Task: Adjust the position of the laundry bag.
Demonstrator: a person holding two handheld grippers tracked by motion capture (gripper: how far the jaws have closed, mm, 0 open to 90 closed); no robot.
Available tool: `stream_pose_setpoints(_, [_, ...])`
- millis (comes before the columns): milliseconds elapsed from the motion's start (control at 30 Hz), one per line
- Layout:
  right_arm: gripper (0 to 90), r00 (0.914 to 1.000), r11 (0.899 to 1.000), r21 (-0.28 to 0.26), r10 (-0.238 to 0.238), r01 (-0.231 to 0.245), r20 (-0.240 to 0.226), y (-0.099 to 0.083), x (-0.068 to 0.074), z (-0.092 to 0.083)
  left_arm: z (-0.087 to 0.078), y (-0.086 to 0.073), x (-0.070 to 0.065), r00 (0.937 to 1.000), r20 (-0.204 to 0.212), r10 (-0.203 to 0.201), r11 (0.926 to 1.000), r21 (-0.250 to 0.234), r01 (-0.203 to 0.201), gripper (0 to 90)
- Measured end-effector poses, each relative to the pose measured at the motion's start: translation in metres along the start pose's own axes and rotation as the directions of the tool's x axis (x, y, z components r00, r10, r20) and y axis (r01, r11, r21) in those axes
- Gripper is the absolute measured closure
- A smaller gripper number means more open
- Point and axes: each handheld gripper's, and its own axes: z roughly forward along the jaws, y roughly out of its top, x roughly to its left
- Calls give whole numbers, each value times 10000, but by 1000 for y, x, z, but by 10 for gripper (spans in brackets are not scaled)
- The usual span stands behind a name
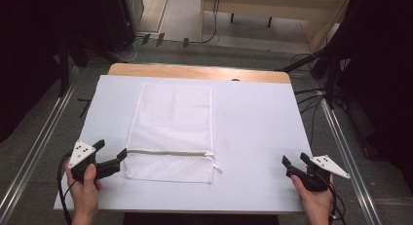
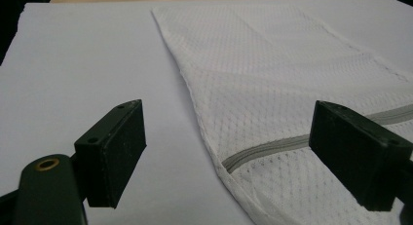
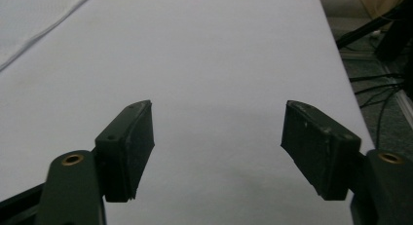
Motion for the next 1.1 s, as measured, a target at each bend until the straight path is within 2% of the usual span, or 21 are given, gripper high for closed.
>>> stream_pose_setpoints(33, [316,10000,10000,0,0,0,0,0,0,0,0,0,0,10000,0,0,10000,0,0,140])
stream_pose_setpoints(67, [371,9998,10000,77,-13,14,-205,-1,3,0,1,0,0,10000,23,-72,10000,6,72,141])
stream_pose_setpoints(100, [371,9998,10000,77,-13,14,-205,-1,3,0,1,0,0,10000,23,-72,10000,6,72,141])
stream_pose_setpoints(167, [405,9986,10000,17,83,-82,-520,-1,6,-1,2,1,0,9999,-5,-125,9999,9,125,141])
stream_pose_setpoints(200, [462,9986,9998,-53,181,-184,-493,2,13,-1,2,0,0,9999,14,-128,9999,13,128,141])
stream_pose_setpoints(267, [464,9992,9999,19,163,-162,-373,4,18,1,3,-1,0,9999,39,-151,9998,92,151,141])
stream_pose_setpoints(367, [524,9974,9990,183,406,-396,-591,11,33,8,4,-1,0,9999,33,-121,9998,169,120,141])
stream_pose_setpoints(400, [545,9981,9991,397,138,-115,-602,18,47,15,4,-1,-1,9999,83,-146,9997,181,145,141])
stream_pose_setpoints(467, [546,9977,9988,484,73,-41,-670,20,52,17,4,-1,-1,9999,64,-124,9997,194,122,141])
stream_pose_setpoints(500, [555,9958,9976,637,-217,275,-889,26,64,25,4,-1,0,9999,64,-133,9997,184,132,141])
stream_pose_setpoints(533, [555,9958,9976,637,-217,275,-889,26,64,25,4,-1,0,9999,66,-159,9997,180,158,141])
stream_pose_setpoints(567, [571,9942,9970,702,-249,324,-1044,30,72,30,4,-1,1,9998,53,-167,9997,191,166,141])
stream_pose_setpoints(633, [582,9869,9954,925,-109,261,-1610,37,82,40,4,-1,1,9997,90,-214,9996,161,213,142])
stream_pose_setpoints(667, [582,9801,9943,1059,71,142,-1982,41,89,46,4,-1,2,9997,79,-223,9996,179,221,142])
stream_pose_setpoints(733, [594,9724,9925,1212,157,130,-2327,46,100,55,4,-1,2,9996,110,-243,9994,230,240,142])
stream_pose_setpoints(933, [637,9532,9840,1718,64,478,-3024,56,142,90,4,-1,3,9993,165,-348,9993,167,345,142])
stream_pose_setpoints(1033, [637,9468,9757,2122,175,540,-3212,58,159,106,2,0,4,9992,190,-354,9993,145,352,142])
stream_pose_setpoints(1100, [637,9459,9706,2342,239,556,-3236,57,168,113,2,0,4,9989,210,-422,9991,104,420,142])
